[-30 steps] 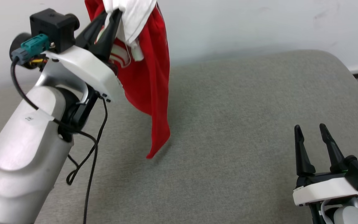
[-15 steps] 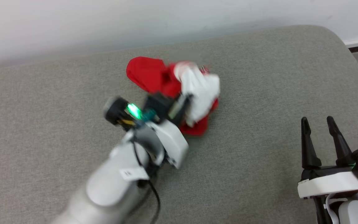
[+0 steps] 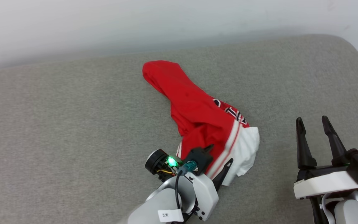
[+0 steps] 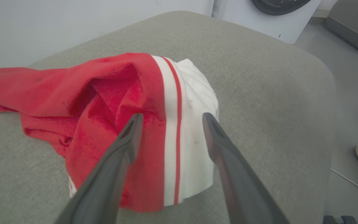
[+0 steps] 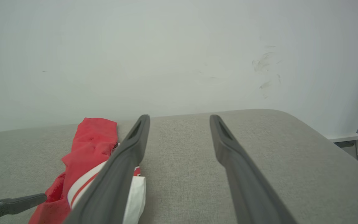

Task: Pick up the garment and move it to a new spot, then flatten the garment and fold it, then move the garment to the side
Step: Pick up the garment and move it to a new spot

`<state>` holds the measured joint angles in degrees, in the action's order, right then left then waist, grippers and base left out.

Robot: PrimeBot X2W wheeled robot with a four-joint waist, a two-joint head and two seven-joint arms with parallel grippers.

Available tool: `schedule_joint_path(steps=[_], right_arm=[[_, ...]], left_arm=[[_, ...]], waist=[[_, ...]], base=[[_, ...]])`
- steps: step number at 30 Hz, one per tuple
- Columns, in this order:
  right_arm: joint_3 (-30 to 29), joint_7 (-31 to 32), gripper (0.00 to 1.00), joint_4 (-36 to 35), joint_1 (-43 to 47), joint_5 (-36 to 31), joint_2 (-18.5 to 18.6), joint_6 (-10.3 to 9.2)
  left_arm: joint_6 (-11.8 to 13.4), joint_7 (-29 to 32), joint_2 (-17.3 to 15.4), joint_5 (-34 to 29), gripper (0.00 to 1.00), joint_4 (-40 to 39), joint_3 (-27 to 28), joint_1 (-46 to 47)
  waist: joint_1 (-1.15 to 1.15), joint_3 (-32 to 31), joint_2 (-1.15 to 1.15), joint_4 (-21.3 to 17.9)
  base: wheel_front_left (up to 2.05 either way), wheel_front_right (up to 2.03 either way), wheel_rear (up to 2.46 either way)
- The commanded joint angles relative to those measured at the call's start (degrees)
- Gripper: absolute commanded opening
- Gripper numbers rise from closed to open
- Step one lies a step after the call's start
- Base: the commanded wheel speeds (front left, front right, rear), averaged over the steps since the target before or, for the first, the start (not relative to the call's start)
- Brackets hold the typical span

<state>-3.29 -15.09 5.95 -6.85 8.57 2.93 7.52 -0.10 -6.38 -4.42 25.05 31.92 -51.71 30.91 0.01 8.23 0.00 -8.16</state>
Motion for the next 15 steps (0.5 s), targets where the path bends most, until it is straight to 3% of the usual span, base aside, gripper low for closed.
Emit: schedule_joint_path(steps=[1, 7, 15], right_arm=[[0.11, -0.12, 1.0, 0.13, 0.69, -0.26, -0.08, -0.06], [-0.64, -0.12, 1.0, 0.52, 2.68, -1.55, -0.1, -0.06], [-1.13, -0.12, 1.0, 0.15, 5.28, -2.65, -0.08, -0.06]], left_arm=[[0.08, -1.29, 0.19, 0.4, 1.0, 0.49, 0.2, 0.37], [1.41, -5.86, -0.56, 1.74, 1.0, -0.76, 3.14, 0.42], [6.1, -8.77, -7.8, 1.95, 1.0, -9.46, 11.31, -4.02]], waist=[[-0.01, -1.33, 0.0, 1.25], [-0.01, -5.92, 0.0, 5.35], [-0.01, -9.8, 0.0, 10.12]], base=[[0.0, 0.0, 0.0], [0.0, 0.0, 0.0], [0.0, 0.0, 0.0]])
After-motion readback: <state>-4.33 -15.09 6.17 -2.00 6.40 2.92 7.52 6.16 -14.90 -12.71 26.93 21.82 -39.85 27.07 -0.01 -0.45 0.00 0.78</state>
